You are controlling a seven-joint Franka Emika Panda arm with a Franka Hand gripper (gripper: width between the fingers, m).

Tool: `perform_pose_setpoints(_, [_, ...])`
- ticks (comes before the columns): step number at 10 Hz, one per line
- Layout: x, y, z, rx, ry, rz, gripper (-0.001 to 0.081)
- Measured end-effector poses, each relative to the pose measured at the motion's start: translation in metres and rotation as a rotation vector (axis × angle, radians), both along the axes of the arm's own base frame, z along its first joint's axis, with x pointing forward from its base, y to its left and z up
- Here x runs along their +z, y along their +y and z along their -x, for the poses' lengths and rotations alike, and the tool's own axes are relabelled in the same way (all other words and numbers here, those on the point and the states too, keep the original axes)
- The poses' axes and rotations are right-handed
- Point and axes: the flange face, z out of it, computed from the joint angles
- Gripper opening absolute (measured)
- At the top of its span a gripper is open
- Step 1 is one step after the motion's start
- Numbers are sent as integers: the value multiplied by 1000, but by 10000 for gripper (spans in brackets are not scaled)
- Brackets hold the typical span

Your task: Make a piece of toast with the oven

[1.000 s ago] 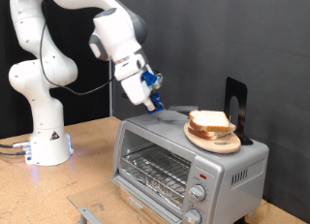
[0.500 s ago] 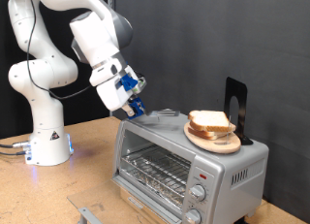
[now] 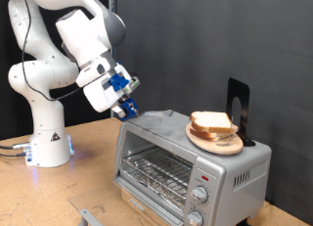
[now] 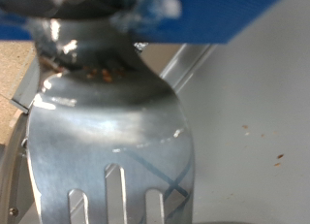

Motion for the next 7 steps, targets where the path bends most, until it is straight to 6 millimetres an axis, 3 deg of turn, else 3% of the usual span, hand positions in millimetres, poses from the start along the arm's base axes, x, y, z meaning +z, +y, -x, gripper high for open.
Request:
perform_pose_setpoints(3, [3,-1,1,19,-15,22,397])
perform_pose_setpoints(7, [15,15,-20,127,18,199,397])
